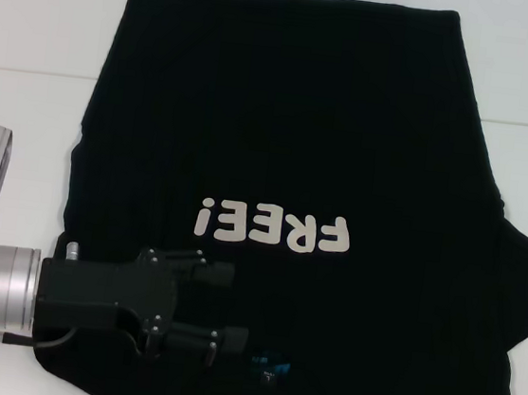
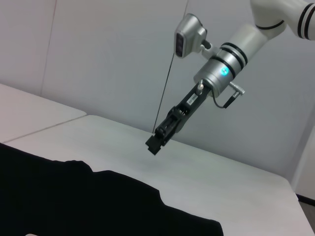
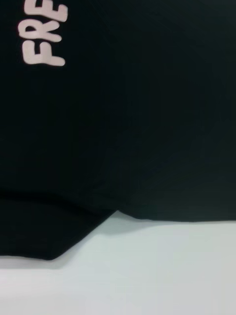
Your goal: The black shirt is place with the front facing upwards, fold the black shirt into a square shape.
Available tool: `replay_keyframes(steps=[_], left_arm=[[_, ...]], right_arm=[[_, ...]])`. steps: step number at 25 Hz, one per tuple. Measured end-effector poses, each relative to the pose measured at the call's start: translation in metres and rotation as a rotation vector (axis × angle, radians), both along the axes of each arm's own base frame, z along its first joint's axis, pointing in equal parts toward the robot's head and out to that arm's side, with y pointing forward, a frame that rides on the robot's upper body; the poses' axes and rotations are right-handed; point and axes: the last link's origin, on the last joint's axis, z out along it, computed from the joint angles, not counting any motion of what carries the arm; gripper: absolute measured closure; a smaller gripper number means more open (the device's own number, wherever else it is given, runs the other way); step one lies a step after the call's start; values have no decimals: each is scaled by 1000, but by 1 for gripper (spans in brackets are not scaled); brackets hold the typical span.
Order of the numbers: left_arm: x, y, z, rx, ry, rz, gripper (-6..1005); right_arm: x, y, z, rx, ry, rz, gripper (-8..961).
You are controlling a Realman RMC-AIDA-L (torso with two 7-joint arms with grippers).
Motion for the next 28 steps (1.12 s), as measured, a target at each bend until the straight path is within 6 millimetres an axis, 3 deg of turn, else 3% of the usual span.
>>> replay_keyframes(steps=[13,28], left_arm=[[-1,1,-1,4,3,9,119],[0,3,1,14,-4,12,118]], right_arm=[[18,14,-37,-18,-41,-45,56],[11,24,-62,-46,-69,-21,55]])
